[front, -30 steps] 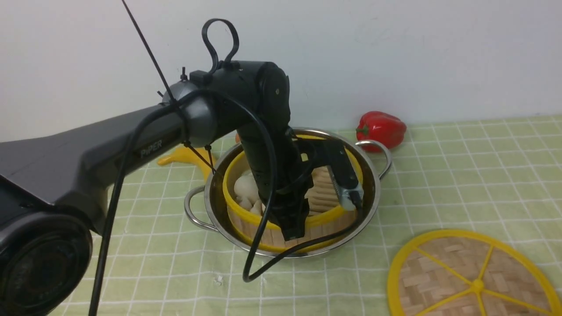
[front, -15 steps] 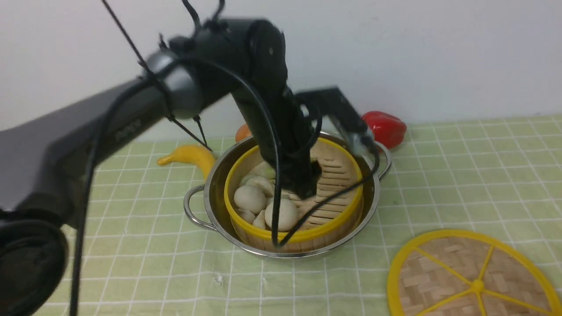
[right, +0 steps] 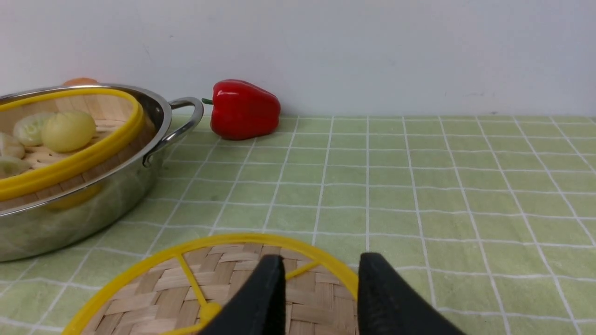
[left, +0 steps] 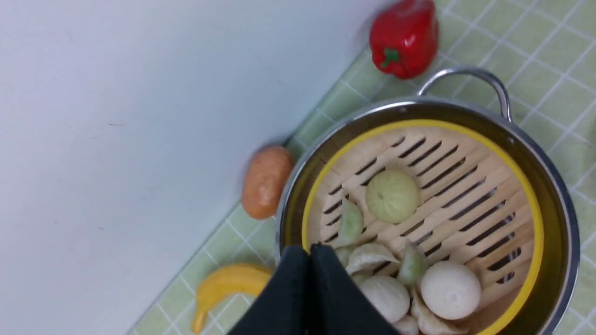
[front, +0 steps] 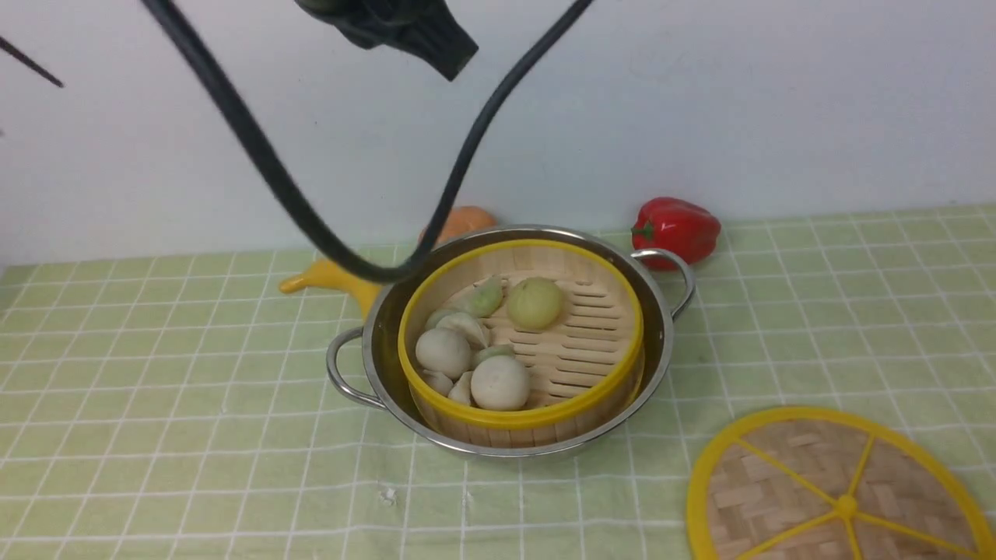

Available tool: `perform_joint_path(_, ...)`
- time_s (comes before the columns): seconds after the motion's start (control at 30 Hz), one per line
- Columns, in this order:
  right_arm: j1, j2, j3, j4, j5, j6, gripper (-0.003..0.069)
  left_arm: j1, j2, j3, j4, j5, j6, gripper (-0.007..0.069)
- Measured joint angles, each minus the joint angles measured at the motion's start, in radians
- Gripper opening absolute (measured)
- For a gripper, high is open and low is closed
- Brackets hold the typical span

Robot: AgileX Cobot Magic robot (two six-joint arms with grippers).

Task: Place the steamer in the pot on the green tablecloth, and put the lid on the steamer.
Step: 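Move the gripper down to the bamboo steamer lid and grasp its center knob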

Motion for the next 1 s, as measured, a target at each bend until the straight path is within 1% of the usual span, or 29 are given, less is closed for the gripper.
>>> perform_joint_path(0.2,0.0,0.0,0.0,0.0,0.0,0.0,0.0243,0.0,-0.013,0.0,0.003,-0.048,-0.006,-0.0018)
perform_joint_path(0.3,0.0,0.0,0.0,0.0,0.0,0.0,0.0243,0.0,-0.025,0.033,0.005,-0.057,-0.017,-0.0011)
perform_joint_path(0.43,0.0,0.0,0.0,0.0,0.0,0.0,0.0243,0.005,-0.114,0.163,-0.015,-0.107,-0.025,-0.0008)
perform_joint_path(0.47,0.0,0.0,0.0,0.0,0.0,0.0,0.0243,0.017,-0.18,0.255,-0.034,-0.165,-0.025,-0.0008)
perform_joint_path(0.5,0.0,0.0,0.0,0.0,0.0,0.0,0.0243,0.025,-0.212,0.299,-0.043,-0.185,-0.025,-0.0007)
perform_joint_path(0.57,0.0,0.0,0.0,0.0,0.0,0.0,0.0243,0.093,-0.365,0.523,-0.084,-0.35,-0.026,0.0001)
perform_joint_path(0.6,0.0,0.0,0.0,0.0,0.0,0.0,0.0243,0.1,-0.377,0.541,-0.088,-0.362,-0.026,0.0001)
perform_joint_path(0.63,0.0,0.0,0.0,0.0,0.0,0.0,0.0243,0.174,-0.486,0.712,-0.134,-0.478,-0.026,0.0001)
perform_joint_path(0.67,0.0,0.0,0.0,0.0,0.0,0.0,0.0243,0.211,-0.534,0.77,-0.146,-0.516,-0.026,0.0001)
perform_joint_path(0.7,0.0,0.0,0.0,0.0,0.0,0.0,0.0243,0.283,-0.62,0.924,-0.196,-0.604,-0.026,0.0005)
perform_joint_path(0.73,0.0,0.0,0.0,0.0,0.0,0.0,0.0243,0.294,-0.632,0.942,-0.203,-0.615,-0.026,0.0006)
perform_joint_path(0.87,0.0,0.0,0.0,0.0,0.0,0.0,0.0243,0.499,-0.847,1.276,-0.313,-0.756,-0.026,0.0013)
perform_joint_path(0.9,0.0,0.0,0.0,0.0,0.0,0.0,0.0243,0.585,-0.935,1.414,-0.346,-0.812,-0.026,0.0013)
perform_joint_path(1.0,0.0,0.0,0.0,0.0,0.0,0.0,0.0243,0.689,-1.073,1.615,-0.367,-0.889,-0.026,0.0022)
